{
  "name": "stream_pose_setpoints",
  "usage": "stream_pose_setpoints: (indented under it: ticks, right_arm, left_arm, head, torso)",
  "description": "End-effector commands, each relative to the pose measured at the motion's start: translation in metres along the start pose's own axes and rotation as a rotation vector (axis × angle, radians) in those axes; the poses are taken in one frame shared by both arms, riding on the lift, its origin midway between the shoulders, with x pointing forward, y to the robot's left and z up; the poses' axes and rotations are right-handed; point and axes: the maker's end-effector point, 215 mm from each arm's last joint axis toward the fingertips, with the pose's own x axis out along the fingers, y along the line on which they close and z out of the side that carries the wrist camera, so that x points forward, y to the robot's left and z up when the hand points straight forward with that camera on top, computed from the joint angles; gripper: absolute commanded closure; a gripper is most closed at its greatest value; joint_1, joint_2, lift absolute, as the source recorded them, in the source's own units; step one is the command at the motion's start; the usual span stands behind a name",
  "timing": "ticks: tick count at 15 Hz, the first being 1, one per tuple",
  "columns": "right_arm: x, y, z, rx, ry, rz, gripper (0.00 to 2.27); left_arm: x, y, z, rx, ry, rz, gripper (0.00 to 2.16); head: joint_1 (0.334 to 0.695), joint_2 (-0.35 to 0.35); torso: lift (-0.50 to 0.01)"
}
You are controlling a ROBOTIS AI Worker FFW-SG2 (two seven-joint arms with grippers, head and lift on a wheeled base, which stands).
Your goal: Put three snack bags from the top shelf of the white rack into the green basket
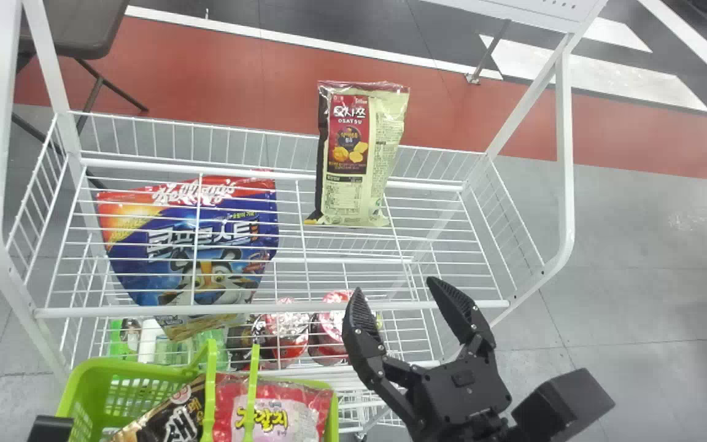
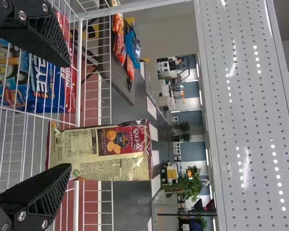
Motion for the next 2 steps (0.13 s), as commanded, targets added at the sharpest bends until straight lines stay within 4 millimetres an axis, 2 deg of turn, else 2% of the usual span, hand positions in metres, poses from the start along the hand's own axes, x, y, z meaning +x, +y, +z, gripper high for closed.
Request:
stream_pose_setpoints:
  ticks: [1,2]
  right_arm:
    - [-0.0003,-0.0005,0.0009,-0.001,-0.002,-0.001,0.07]
    - [-0.0008,-0.0005,0.0003,-0.001,0.0,-0.001,0.07]
  left_arm:
    - [-0.0002,0.0,0.0002,-0.001,-0.001,0.0,2.15]
    - [-0.0002,0.0003,0.0002,-0.001,-0.001,0.001,2.15]
  head:
    - [0.695,-0.35]
    - [0.695,-0.35]
  torso:
    - [0.0]
    - [0.0]
